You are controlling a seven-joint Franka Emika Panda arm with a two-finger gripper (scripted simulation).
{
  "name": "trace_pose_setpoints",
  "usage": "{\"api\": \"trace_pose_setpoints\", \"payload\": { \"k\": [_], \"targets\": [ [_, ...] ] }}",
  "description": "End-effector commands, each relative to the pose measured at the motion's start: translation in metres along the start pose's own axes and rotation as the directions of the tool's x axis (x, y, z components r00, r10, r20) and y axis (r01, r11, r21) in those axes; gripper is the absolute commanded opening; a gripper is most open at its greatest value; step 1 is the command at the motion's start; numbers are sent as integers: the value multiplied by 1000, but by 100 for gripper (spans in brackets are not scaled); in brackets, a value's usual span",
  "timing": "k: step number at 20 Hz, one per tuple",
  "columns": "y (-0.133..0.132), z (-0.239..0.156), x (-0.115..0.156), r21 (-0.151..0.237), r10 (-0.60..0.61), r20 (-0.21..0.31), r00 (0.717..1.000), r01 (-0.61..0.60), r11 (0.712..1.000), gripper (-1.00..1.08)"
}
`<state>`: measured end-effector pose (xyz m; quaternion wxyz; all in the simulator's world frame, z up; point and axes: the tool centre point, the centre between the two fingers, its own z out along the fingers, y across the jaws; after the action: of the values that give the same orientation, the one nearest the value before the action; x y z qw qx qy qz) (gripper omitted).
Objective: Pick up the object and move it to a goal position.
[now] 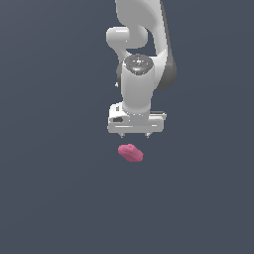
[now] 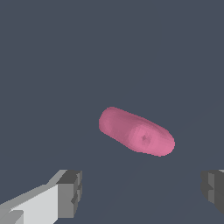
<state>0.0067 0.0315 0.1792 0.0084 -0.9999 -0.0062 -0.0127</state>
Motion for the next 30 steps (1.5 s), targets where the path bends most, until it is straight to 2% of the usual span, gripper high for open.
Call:
{"api": "trace_pose_setpoints", "payload": {
  "k": [1,19,30],
  "targets": [
    [0,0,0,0,0,0,1000,0,1000,100],
    [-5,-7,6,0,-55,-13,998,55,998,100],
    [-2,0,8,-5,-203,-6,979,203,979,100]
  ]
}}
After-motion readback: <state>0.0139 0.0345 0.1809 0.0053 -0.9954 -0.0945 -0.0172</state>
